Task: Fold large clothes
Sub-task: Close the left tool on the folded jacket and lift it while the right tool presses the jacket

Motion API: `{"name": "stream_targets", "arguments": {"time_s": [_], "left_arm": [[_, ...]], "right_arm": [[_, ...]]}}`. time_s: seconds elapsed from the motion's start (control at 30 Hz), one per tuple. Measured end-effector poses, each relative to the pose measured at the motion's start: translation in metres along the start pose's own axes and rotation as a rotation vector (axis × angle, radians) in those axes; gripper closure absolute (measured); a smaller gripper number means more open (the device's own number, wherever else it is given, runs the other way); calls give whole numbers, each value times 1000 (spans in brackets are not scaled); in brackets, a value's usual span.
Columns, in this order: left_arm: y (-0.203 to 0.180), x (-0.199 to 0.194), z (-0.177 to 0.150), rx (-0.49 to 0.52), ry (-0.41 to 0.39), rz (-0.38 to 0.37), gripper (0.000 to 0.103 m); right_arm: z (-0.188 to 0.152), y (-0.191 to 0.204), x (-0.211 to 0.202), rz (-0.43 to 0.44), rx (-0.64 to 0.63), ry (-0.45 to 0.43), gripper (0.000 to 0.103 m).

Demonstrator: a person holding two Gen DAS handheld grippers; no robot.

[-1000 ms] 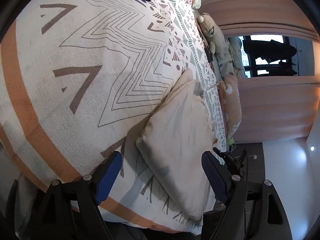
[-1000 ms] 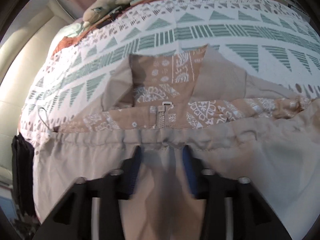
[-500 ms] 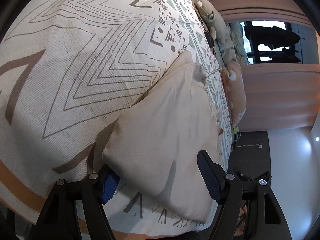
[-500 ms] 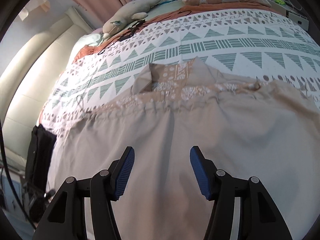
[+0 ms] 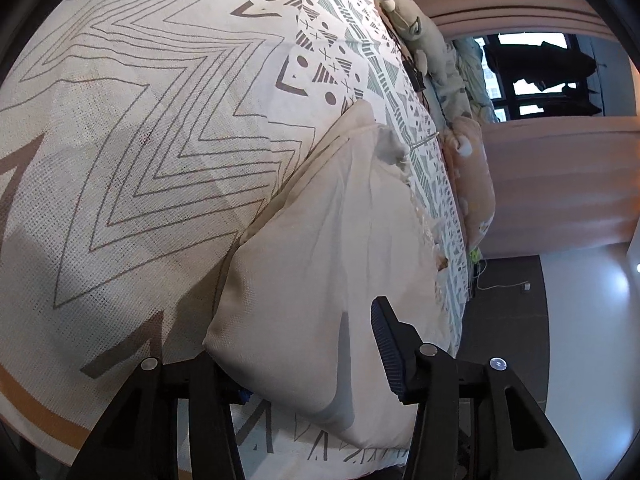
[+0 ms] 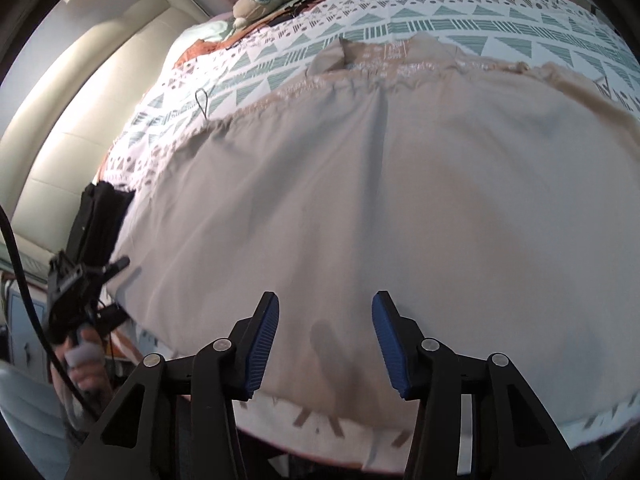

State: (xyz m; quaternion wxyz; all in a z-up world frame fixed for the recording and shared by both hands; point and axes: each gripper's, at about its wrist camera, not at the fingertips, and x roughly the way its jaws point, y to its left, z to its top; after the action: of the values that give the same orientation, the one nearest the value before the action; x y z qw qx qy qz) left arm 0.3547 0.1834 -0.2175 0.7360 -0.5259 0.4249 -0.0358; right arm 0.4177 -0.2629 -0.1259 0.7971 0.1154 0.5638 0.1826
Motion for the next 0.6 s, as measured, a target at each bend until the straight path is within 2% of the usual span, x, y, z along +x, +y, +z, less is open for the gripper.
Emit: {"name": "stream_targets", "arguments": {"time_s": [0.07,0.17,0.27,0.37,0.47,0.6], "left_arm": [[-2,0,0,6,-10,15,75],[-4,-4,0,17,-23,-17,85],[-12,-11,1,22,-36,-74,90],[-28,-18,-1,38,-44,-140,91],[-52,-25,-3,84,-49,-177,92],[-81,-28,-3,120,-47,-224,92]], "right_arm": [[-14,3,-2,-31,-9,5,53],[-33,9,-6,-71,-46,-1,54],[-44,10,0,-104,-48,12,62],[-48,2,20,-106,-10,40,65],[-43,0,24,-116,2,4,73],[-28,-10,29,-100,52,-16,77]]}}
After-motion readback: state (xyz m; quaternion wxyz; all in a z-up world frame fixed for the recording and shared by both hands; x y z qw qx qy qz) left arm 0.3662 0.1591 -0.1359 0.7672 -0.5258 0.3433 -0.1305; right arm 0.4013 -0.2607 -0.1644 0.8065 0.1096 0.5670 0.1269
